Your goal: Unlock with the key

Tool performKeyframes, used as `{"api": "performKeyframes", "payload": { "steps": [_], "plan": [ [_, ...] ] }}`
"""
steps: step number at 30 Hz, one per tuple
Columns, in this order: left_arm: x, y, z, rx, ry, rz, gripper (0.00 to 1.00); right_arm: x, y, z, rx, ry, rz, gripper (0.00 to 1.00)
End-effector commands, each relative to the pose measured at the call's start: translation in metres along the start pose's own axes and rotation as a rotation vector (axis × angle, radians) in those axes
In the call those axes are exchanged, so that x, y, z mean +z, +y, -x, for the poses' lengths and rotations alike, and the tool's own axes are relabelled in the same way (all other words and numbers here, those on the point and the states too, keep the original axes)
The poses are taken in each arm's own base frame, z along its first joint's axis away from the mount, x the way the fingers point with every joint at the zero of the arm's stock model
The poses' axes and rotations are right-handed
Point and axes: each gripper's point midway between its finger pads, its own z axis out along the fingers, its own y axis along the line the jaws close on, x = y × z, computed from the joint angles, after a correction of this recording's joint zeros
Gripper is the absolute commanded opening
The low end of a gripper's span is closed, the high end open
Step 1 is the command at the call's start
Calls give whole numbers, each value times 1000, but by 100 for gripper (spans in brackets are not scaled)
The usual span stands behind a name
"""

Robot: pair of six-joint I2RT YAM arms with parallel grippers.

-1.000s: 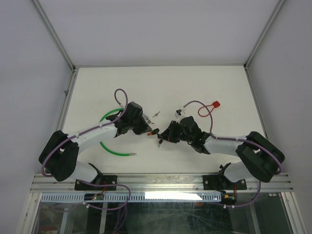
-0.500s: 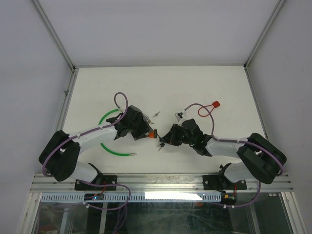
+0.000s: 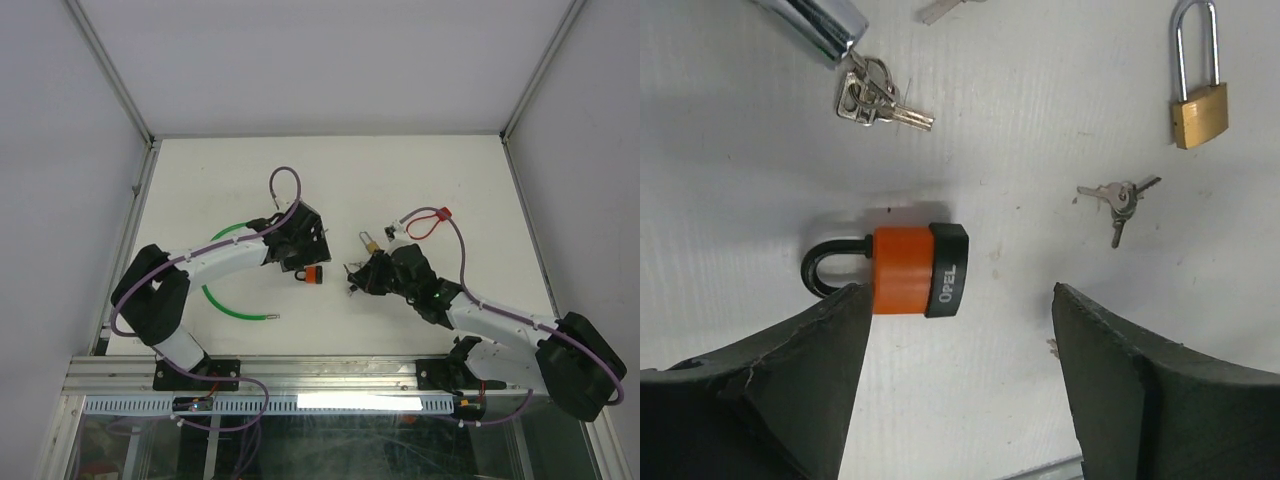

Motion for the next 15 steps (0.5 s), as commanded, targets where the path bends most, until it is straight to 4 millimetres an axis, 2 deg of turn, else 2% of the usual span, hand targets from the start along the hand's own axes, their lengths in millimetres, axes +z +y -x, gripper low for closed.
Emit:
{"api": "performKeyframes", "payload": {
  "steps": [1, 6, 15],
  "plan": [
    [6, 7, 6, 165, 14, 74, 73, -9, -13, 13, -39, -70, -55, 0],
    [15, 12, 4, 256, 44, 111, 70, -12, -15, 13, -40, -82, -51, 0],
    [27, 3, -8, 391, 96, 95, 67, -12, -20, 15, -29, -91, -46, 0]
  ]
}}
